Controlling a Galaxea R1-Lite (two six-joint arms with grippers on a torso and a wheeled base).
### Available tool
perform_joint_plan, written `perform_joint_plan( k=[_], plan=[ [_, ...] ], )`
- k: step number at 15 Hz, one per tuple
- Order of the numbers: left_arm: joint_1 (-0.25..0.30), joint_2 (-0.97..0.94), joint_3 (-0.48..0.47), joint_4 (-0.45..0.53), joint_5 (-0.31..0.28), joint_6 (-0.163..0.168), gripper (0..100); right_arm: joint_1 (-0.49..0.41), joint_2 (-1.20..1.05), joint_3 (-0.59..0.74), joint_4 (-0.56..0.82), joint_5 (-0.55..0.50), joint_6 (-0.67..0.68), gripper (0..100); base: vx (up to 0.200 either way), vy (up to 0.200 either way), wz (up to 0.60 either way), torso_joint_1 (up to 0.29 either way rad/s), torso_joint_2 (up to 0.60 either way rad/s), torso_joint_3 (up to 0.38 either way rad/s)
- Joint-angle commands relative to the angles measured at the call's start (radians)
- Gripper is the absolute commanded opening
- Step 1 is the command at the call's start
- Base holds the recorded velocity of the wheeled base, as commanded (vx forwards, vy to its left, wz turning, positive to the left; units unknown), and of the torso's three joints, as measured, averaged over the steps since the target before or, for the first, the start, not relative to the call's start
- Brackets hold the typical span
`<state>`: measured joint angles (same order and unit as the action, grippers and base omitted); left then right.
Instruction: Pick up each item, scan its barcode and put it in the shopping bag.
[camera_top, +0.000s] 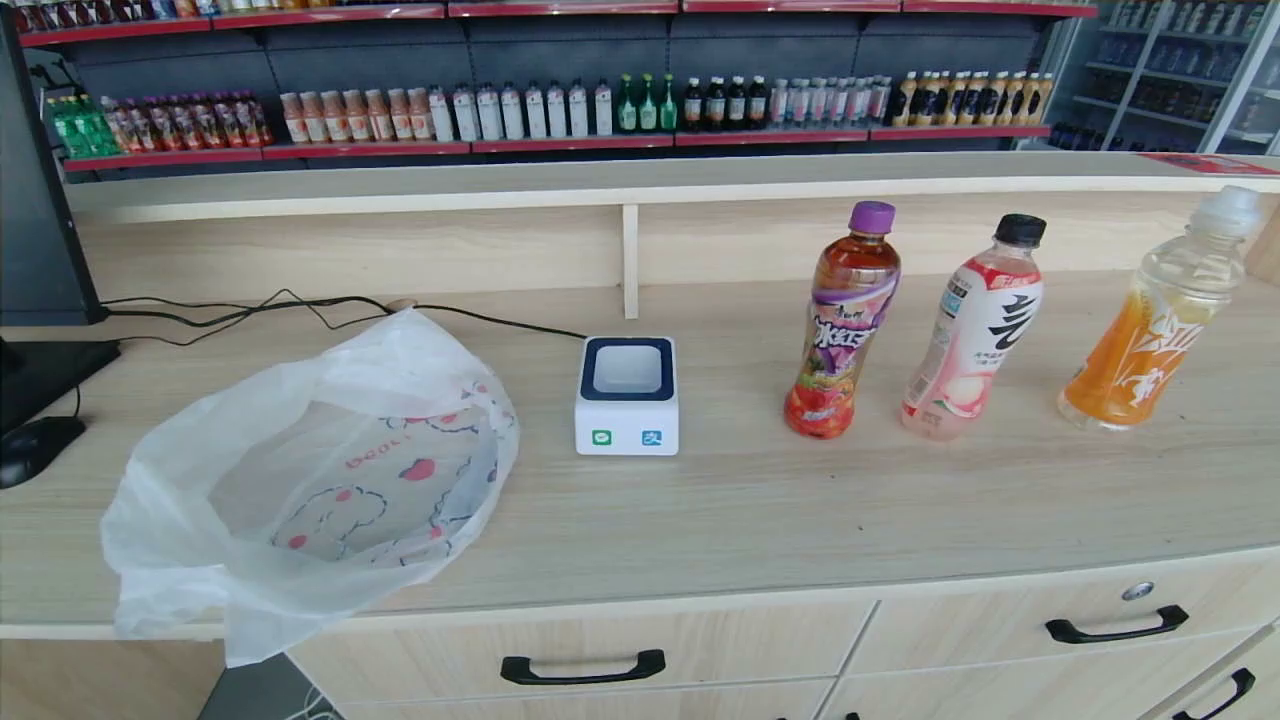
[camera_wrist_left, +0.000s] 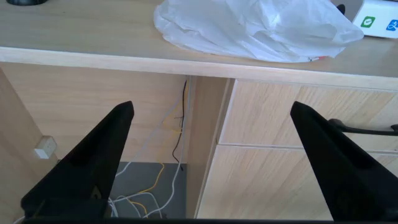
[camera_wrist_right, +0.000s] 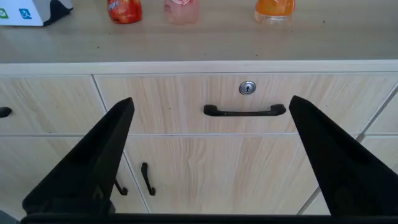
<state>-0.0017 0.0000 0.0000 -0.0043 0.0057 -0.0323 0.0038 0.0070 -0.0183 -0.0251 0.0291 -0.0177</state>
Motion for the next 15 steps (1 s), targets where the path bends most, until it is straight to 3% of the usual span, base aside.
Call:
perform_joint_plan(
  k=[1,3,4,6,9,10,12,14,15],
  plan=[
    [0.0,0.002,0.0,0.0,0.0,0.0,100,0.035,0.159,-0.132,-0.041,0.031,-0.021,100,0.0,0.0,0.0,0.0,0.0,0.0],
    [0.0,0.0,0.0,0.0,0.0,0.0,100,0.082,0.375,-0.23,-0.188,0.029,-0.004,100,0.0,0.0,0.0,0.0,0.0,0.0],
    [0.0,0.0,0.0,0.0,0.0,0.0,100,0.093,0.501,-0.242,-0.343,0.031,-0.004,100,0.0,0.0,0.0,0.0,0.0,0.0],
    [0.0,0.002,0.0,0.0,0.0,0.0,100,0.093,0.766,-0.246,-0.719,0.029,-0.001,100,0.0,0.0,0.0,0.0,0.0,0.0],
    [0.0,0.0,0.0,0.0,0.0,0.0,100,0.102,1.26,-0.319,-1.415,0.028,0.001,100,0.0,0.0,0.0,0.0,0.0,0.0],
    [0.0,0.002,0.0,0.0,0.0,0.0,100,0.113,1.361,-0.376,-1.54,0.026,-0.001,100,0.0,0.0,0.0,0.0,0.0,0.0],
    [0.002,0.0,0.0,0.0,0.0,0.0,100,0.214,1.43,-0.443,-1.546,-0.049,-0.01,100,0.0,0.0,0.0,0.0,0.0,0.0],
    [0.0,0.002,0.0,0.0,0.0,0.0,100,0.392,1.472,-0.47,-1.546,-0.181,-0.038,100,0.0,0.0,0.0,0.0,0.0,0.0],
    [0.0,0.0,0.0,0.0,0.0,0.0,100,0.426,1.476,-0.47,-1.546,-0.199,-0.047,100,0.0,0.0,0.0,0.0,0.0,0.0]
  ],
)
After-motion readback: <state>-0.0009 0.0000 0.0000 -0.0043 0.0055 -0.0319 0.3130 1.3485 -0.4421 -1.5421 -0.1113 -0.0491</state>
